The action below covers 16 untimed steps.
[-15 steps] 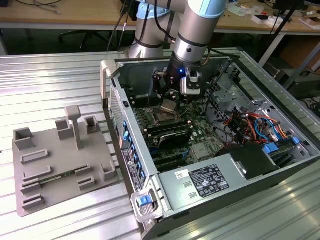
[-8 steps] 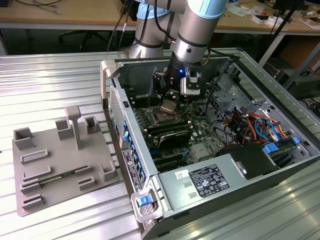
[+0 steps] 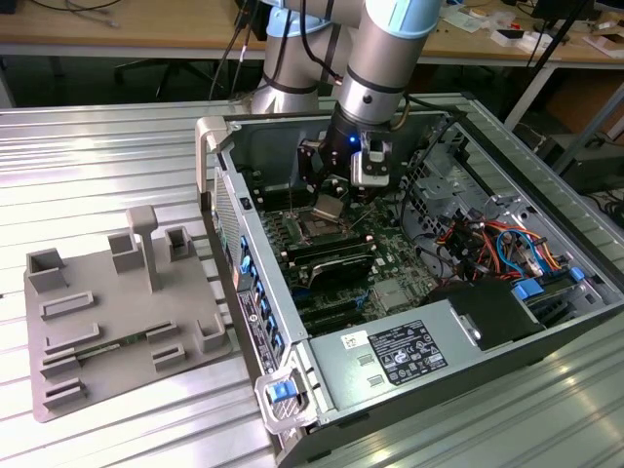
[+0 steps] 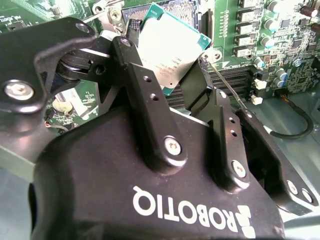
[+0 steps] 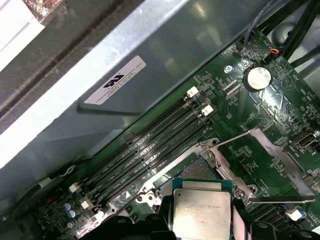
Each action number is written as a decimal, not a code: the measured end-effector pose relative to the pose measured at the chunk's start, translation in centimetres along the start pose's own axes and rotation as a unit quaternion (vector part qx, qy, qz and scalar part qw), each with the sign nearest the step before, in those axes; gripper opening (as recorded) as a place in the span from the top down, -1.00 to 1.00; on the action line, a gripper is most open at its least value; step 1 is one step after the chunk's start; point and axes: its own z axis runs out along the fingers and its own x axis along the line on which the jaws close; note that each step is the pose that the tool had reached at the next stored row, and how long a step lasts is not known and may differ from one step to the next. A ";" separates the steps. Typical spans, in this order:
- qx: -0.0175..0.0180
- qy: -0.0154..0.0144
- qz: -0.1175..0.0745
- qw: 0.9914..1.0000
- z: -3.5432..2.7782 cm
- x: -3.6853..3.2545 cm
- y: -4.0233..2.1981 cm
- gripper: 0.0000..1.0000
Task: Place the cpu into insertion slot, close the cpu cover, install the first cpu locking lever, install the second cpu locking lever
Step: 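Place the cpu into insertion slot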
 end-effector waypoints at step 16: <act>0.000 0.000 0.009 1.000 0.23 0.00 0.01 -0.09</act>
